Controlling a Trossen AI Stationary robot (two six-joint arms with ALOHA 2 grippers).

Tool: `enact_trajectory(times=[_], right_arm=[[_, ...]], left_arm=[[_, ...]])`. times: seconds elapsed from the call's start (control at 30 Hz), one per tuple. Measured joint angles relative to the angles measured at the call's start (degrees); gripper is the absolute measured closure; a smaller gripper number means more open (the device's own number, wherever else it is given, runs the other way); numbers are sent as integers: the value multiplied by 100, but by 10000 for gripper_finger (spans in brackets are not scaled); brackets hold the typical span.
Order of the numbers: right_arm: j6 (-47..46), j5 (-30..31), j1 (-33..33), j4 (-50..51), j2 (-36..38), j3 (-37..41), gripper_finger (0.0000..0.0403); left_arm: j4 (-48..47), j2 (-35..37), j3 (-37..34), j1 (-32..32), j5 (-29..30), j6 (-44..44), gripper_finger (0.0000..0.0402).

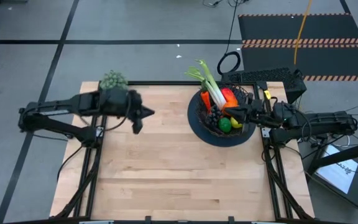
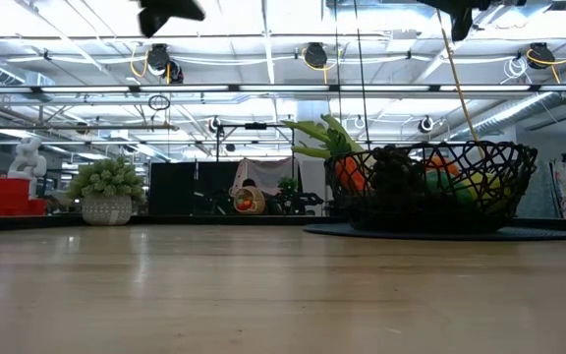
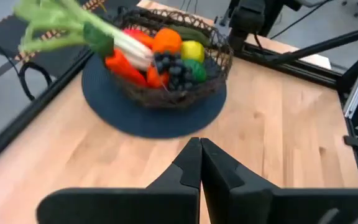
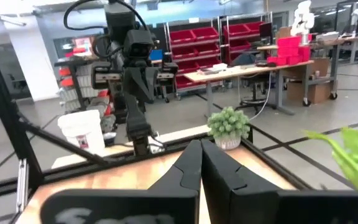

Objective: Build produce basket
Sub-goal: Return to Home Position

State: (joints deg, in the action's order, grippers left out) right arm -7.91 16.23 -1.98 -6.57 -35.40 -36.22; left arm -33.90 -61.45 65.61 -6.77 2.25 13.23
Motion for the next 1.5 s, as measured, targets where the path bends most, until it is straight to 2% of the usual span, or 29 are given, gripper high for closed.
enact_trajectory(times=[0.2,0.4,0.53,0.7,0.83,1.17,1.33,1.5], right_arm=[[33,-29,-2,-223,24,438,403],[221,-9,0,-775,30,948,403],[268,-12,0,-992,208,1217,403],[259,-358,0,-1009,550,1550,403],[259,-625,2,-995,867,1878,403],[112,-1050,0,-990,1670,2466,403],[183,-1047,0,-946,2081,2721,403],[179,-1045,0,-947,2540,2971,403]], left_arm=[[57,912,-1265,356,251,192,391],[342,1215,-1975,392,273,227,390],[1699,1405,-2715,392,103,-75,398],[3497,1476,-3612,403,79,249,398],[4198,1479,-4083,429,84,286,397],[3682,1480,-4304,425,89,228,398],[3632,1478,-4304,427,79,-176,395],[3691,1478,-4304,418,79,-201,395]])
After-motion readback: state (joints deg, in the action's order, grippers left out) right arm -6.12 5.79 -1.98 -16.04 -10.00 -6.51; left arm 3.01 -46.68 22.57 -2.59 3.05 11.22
